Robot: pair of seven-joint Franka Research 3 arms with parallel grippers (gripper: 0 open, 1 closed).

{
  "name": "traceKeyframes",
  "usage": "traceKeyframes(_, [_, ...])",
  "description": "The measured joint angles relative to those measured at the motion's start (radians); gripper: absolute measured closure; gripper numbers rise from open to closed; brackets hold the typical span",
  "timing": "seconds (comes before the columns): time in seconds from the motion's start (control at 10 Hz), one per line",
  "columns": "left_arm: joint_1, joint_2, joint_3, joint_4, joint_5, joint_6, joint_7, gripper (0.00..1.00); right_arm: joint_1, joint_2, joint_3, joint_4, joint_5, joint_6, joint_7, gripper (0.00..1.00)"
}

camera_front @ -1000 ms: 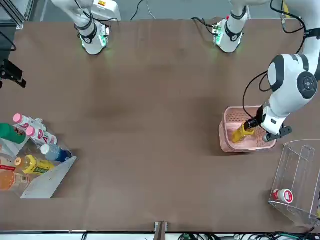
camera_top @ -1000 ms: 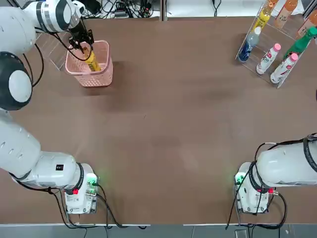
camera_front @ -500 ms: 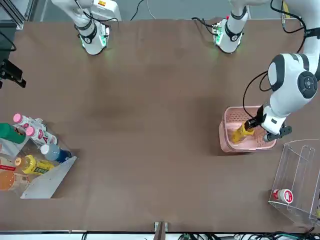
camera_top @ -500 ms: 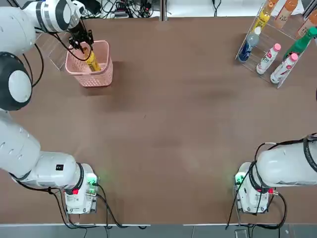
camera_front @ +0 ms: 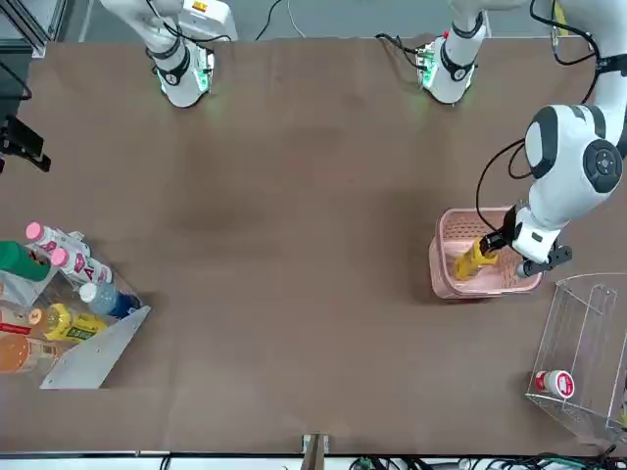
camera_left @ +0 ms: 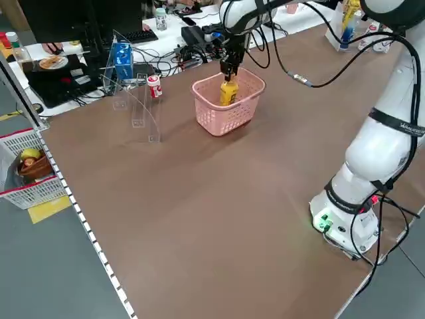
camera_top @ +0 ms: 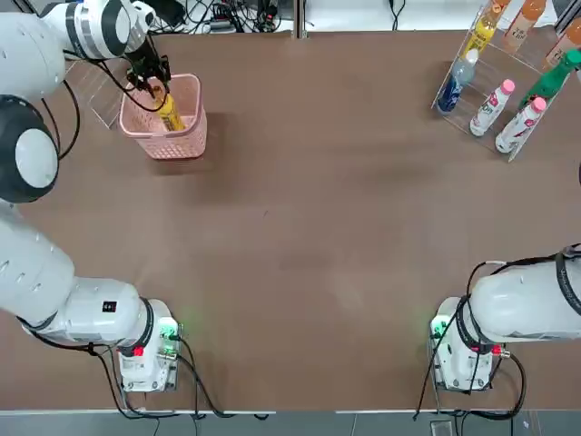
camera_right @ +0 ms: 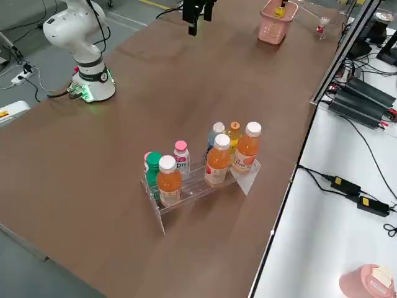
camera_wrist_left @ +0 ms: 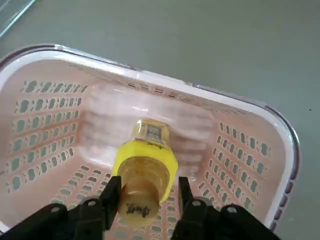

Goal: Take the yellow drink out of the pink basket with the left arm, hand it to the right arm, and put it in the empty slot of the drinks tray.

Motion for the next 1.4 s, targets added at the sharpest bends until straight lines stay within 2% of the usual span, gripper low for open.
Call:
traceKeyframes(0.8, [0.001,-0.001,0.0,-0.001,0.0,0.0,0.0,0.57,0.0,0.0,0.0,0.001,0.0,0.0,0.0,0.01])
traceKeyframes(1.2, [0.001,-0.002,0.0,-0.001,0.0,0.0,0.003,0.66,0.0,0.0,0.0,0.001,0.0,0.0,0.0,0.01])
traceKeyframes(1.4, [0.001,-0.002,0.0,-0.002,0.0,0.0,0.007,0.66,0.0,0.0,-0.001,0.003,0.0,0.0,0.0,0.01])
